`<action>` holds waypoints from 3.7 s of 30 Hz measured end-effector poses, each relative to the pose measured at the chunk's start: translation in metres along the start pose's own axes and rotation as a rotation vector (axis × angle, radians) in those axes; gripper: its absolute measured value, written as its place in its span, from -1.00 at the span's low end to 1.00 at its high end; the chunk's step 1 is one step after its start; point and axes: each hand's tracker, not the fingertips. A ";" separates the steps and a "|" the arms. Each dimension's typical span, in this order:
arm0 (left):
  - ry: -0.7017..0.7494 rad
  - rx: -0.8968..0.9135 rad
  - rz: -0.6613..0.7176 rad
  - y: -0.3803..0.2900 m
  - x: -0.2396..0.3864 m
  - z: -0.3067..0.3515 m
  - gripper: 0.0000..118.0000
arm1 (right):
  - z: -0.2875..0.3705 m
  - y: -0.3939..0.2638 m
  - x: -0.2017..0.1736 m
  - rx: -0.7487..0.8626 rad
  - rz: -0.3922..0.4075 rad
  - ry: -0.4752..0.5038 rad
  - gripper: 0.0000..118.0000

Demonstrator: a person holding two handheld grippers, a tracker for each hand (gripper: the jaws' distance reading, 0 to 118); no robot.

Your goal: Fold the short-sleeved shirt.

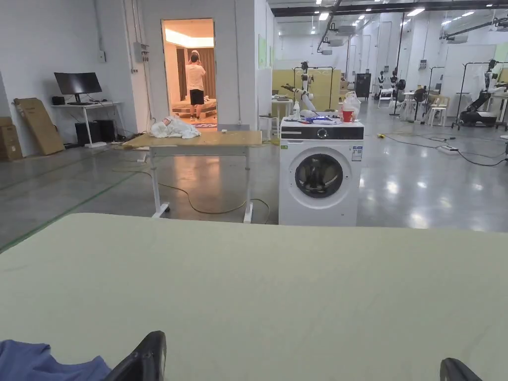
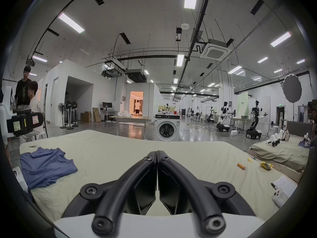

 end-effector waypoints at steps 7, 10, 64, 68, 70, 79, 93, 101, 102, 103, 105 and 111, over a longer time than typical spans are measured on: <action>-0.008 -0.017 0.018 -0.006 -0.008 0.002 -1.00 | 0.001 -0.001 0.006 -0.020 -0.029 -0.029 -1.00; 0.005 -0.008 0.006 -0.005 -0.008 0.004 -1.00 | 0.001 0.000 0.009 -0.024 -0.029 -0.041 -1.00; 0.114 -0.143 0.030 -0.035 -0.100 0.053 -1.00 | 0.004 -0.015 -0.017 -0.061 -0.072 0.256 -1.00; 0.178 -0.176 -0.016 -0.042 -0.115 0.060 -1.00 | -0.001 -0.017 -0.029 -0.076 -0.071 0.342 -1.00; 0.182 -0.204 -0.026 -0.046 -0.125 0.058 -1.00 | -0.001 -0.018 -0.031 -0.077 -0.054 0.362 -1.00; 0.074 -0.529 -0.101 -0.093 -0.228 -0.041 0.21 | 0.014 -0.041 -0.015 -0.165 0.027 0.412 -1.00; 0.104 -1.012 0.084 -0.224 -0.337 -0.230 0.41 | -0.002 -0.091 -0.051 -0.394 0.101 0.343 -1.00; 0.120 -1.044 -0.087 -0.217 -0.320 -0.232 -1.00 | 0.003 -0.116 -0.039 -0.493 0.077 0.324 -1.00; 0.126 -1.047 -0.081 -0.213 -0.320 -0.234 -1.00 | 0.006 -0.116 -0.036 -0.489 0.074 0.321 -1.00; 0.134 -1.051 -0.058 -0.210 -0.321 -0.234 -1.00 | 0.010 -0.114 -0.033 -0.475 0.067 0.315 -1.00; 0.165 -1.001 0.029 -0.193 -0.323 -0.231 -1.00 | 0.017 -0.110 -0.025 -0.458 0.046 0.307 -1.00; 0.153 -0.698 0.214 -0.084 -0.316 -0.225 -1.00 | 0.032 -0.110 0.006 -0.440 0.009 0.269 -1.00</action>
